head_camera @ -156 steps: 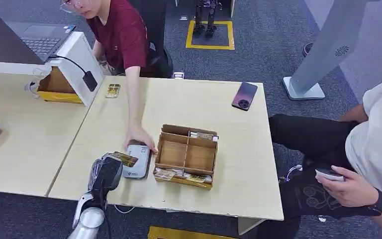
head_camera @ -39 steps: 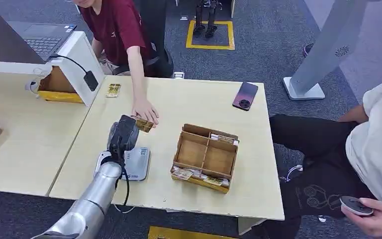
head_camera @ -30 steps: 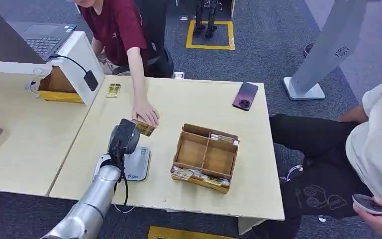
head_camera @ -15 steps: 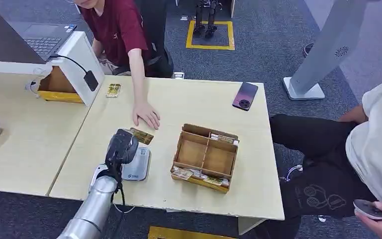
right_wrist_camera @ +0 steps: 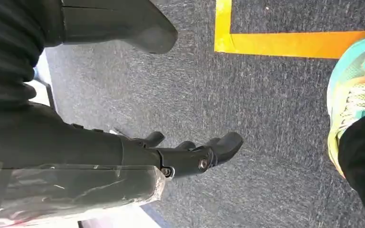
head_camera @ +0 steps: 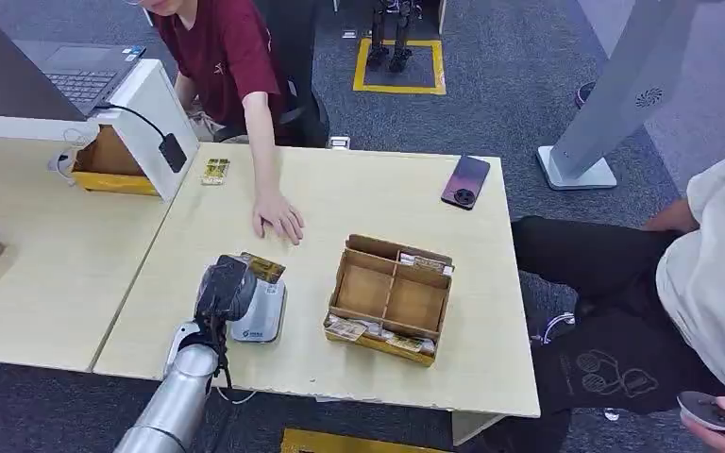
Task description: Pass the card to the sensor for recognition and then transmit it.
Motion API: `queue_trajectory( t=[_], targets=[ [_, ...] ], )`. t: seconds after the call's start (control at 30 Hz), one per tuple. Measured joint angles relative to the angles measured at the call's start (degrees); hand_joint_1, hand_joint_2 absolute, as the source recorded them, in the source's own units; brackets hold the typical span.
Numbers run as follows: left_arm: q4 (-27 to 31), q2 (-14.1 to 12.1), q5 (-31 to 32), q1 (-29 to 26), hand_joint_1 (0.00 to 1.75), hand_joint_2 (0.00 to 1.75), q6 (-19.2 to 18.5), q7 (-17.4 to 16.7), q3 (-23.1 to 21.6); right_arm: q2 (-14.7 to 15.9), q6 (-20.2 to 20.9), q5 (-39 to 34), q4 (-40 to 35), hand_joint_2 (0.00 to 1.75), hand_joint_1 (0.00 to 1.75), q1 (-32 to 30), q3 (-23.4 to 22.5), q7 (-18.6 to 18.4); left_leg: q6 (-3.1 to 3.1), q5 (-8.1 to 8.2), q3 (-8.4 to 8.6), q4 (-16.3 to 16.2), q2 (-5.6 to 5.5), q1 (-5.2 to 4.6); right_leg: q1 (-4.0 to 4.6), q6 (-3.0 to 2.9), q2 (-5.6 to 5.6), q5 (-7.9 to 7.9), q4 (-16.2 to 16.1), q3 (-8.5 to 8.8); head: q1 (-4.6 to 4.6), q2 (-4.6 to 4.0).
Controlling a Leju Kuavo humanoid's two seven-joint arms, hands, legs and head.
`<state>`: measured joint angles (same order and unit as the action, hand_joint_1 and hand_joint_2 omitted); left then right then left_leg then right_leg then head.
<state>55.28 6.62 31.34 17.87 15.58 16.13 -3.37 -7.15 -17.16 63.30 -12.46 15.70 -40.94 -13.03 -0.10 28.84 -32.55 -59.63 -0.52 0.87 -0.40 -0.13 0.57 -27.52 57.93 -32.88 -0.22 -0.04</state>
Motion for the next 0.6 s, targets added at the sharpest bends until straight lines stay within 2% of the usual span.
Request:
queue_trajectory(
  t=[0.6],
  targets=[
    [1.1,-0.3,0.5,-1.9,1.75,1.75,0.5,-0.2,1.9,-0.5,0.4,1.0,-0.5,1.75,0.00,0.2,-0.5,-0.3,0.00,0.00,-0.01,0.0,-0.01,0.00,0.00,0.00,-0.02,0.00,0.0,0.00,0.00,0.00]
  ],
)
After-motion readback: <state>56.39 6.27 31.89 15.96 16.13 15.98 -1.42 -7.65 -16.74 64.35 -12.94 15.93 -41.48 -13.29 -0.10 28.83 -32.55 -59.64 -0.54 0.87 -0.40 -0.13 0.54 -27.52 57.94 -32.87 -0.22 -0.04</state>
